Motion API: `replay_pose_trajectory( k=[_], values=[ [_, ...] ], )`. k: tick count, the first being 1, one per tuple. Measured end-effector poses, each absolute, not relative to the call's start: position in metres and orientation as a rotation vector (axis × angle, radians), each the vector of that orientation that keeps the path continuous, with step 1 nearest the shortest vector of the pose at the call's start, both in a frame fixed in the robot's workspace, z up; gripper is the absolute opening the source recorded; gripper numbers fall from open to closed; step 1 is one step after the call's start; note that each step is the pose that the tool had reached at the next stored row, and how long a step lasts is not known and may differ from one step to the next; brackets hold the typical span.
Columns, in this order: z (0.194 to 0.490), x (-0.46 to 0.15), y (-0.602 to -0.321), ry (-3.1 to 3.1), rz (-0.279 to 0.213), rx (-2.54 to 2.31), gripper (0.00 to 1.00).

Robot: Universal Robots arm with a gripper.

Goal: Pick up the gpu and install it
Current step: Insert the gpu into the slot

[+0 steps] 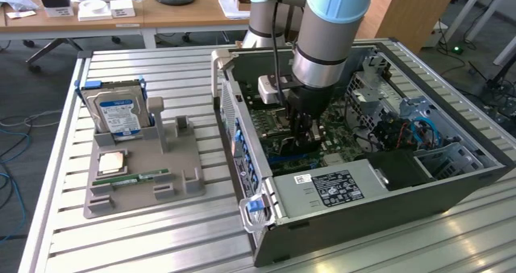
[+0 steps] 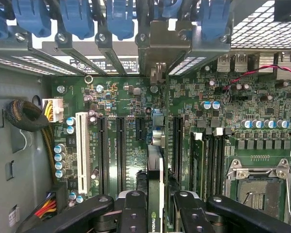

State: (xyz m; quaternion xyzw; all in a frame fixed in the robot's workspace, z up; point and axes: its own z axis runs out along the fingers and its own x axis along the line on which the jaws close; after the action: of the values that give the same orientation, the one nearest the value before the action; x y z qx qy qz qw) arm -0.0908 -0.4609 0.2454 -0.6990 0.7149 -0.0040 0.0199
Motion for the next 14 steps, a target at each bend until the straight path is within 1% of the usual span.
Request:
replay_pose_trajectory(
  k=[14],
  values=[
    [0.2433, -0.0908, -0.4609, 2.218, -0.013, -2.168, 0.26]
  ],
)
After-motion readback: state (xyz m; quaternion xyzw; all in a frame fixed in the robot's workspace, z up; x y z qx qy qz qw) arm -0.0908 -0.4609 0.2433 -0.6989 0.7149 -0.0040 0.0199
